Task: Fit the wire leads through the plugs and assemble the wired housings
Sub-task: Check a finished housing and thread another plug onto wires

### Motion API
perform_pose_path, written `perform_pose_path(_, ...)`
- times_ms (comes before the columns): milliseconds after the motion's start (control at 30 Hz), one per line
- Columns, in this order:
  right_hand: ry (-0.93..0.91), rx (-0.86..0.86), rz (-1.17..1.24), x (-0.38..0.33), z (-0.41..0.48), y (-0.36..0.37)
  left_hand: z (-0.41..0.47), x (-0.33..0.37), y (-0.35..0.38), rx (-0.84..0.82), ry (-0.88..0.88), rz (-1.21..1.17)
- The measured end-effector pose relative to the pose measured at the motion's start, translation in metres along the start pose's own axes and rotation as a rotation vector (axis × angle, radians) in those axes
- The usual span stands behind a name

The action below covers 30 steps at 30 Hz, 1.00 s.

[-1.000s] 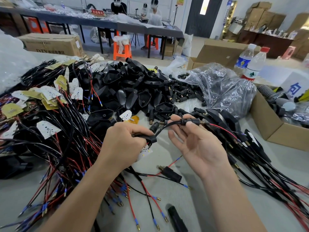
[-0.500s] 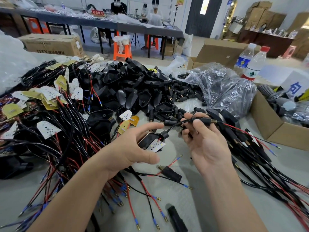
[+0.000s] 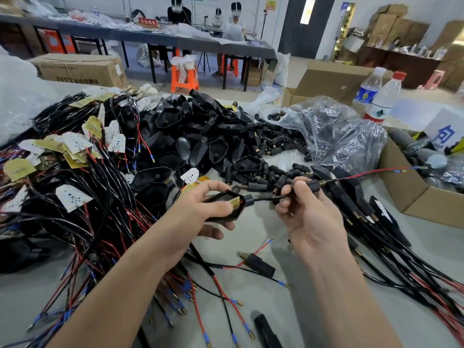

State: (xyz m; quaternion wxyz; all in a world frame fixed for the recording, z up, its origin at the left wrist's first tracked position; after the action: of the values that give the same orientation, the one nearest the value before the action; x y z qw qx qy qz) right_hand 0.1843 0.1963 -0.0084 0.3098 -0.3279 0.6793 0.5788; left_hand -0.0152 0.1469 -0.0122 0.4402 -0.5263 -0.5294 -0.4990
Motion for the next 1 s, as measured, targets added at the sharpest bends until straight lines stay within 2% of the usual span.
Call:
perform_pose_path(200, 0.001, -0.061, 0.032, -0.001, -0.002, 0.0, 0.0, -0.001, 0.0, 0.061, 0.027, -0.012)
perform_pose_path(333, 0.098, -0.094, 0.084, 0.002, -0.004, 0.001, 0.0, -0.002, -0.001, 0.039, 0.035, -0.036)
perform_pose_path(400, 0.169, -0.157, -0.024, 0.007, -0.007, 0.005, 0.001, -0.003, -0.002, 0.057, 0.05, -0.017)
perform_pose_path(500, 0.251, -0.348, -0.239, 0.017, -0.019, 0.016, 0.002, -0.002, -0.003, 0.114, 0.102, 0.023)
perform_pose_path(600, 0.24, -0.436, -0.401, 0.026, -0.03, 0.025, 0.002, -0.001, -0.001, 0.205, 0.161, 0.153)
perform_pose_path(767, 0.062, -0.362, -0.642, 0.038, -0.037, 0.033, -0.001, -0.002, 0.007, 0.255, 0.191, 0.111)
perform_pose_path(867, -0.009, -0.296, -0.769, 0.036, -0.036, 0.032, -0.001, -0.001, 0.009, 0.202, 0.178, 0.079)
perform_pose_path(1000, -0.051, -0.236, -0.969, 0.039, -0.038, 0.03, 0.001, 0.001, 0.011, 0.135, 0.206, 0.162)
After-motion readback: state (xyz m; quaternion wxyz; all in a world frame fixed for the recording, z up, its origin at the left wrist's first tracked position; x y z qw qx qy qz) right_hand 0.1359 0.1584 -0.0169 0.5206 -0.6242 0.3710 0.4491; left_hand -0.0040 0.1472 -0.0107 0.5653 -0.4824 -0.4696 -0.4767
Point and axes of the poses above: each hand's wrist, its own z-axis towards the middle knuckle, its own y-axis out of the palm, x = y × z, the point moved 4 cm from there along z, towards the middle knuckle, and after that the axes turned 2 degrees about z, right-handed, at the moved point
